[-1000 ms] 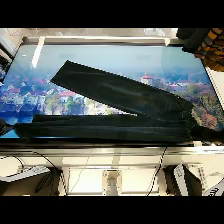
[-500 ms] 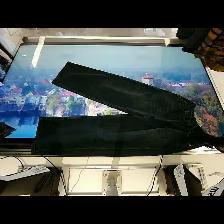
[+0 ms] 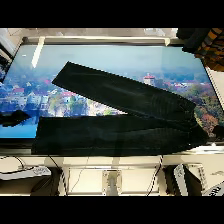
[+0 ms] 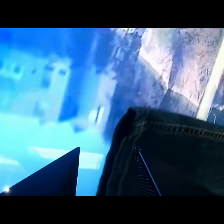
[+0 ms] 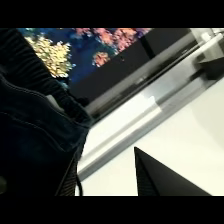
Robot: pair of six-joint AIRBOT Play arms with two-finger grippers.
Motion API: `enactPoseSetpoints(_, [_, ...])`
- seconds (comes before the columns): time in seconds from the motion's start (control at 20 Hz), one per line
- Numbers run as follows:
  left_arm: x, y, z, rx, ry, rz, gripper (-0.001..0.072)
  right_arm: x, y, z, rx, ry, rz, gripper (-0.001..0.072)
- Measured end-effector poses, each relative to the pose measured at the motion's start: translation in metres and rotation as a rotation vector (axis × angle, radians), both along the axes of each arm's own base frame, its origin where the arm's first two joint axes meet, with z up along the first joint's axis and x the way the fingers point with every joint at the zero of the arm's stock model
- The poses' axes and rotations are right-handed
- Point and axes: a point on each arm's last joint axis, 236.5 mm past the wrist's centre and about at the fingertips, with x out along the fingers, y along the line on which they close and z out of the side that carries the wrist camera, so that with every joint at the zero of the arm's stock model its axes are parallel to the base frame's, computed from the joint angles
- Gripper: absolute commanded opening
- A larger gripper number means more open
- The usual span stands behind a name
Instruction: Fold the clothes and pants, and hang the long-sleeved shirts on hangers.
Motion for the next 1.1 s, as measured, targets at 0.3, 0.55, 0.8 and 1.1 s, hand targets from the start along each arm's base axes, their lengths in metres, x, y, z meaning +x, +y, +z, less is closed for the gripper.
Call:
enactPoseSetpoints(0.3, [0.016, -0.037, -0.038, -0.059, 0.068, -0.08, 0.0418, 0.021, 0.021, -0.001, 0.101, -0.099, -0.009, 0.0387])
enactPoseSetpoints(0.55, [0.018, -0.047, -0.052, -0.088, 0.086, -0.094, 0.0109, 0.028, 0.032, -0.001, 0.151, -0.131, -0.01, 0.0387])
enactPoseSetpoints(0.8, [0.029, -0.053, -0.052, -0.132, 0.056, -0.068, 0.0019, 0.034, 0.039, -0.001, 0.183, -0.161, -0.01, 0.0387])
enactPoseSetpoints(1.1, [0.095, -0.031, 0.003, -0.122, -0.155, 0.038, 0.0019, 0.039, 0.039, 0.001, 0.185, -0.183, -0.01, 0.0386])
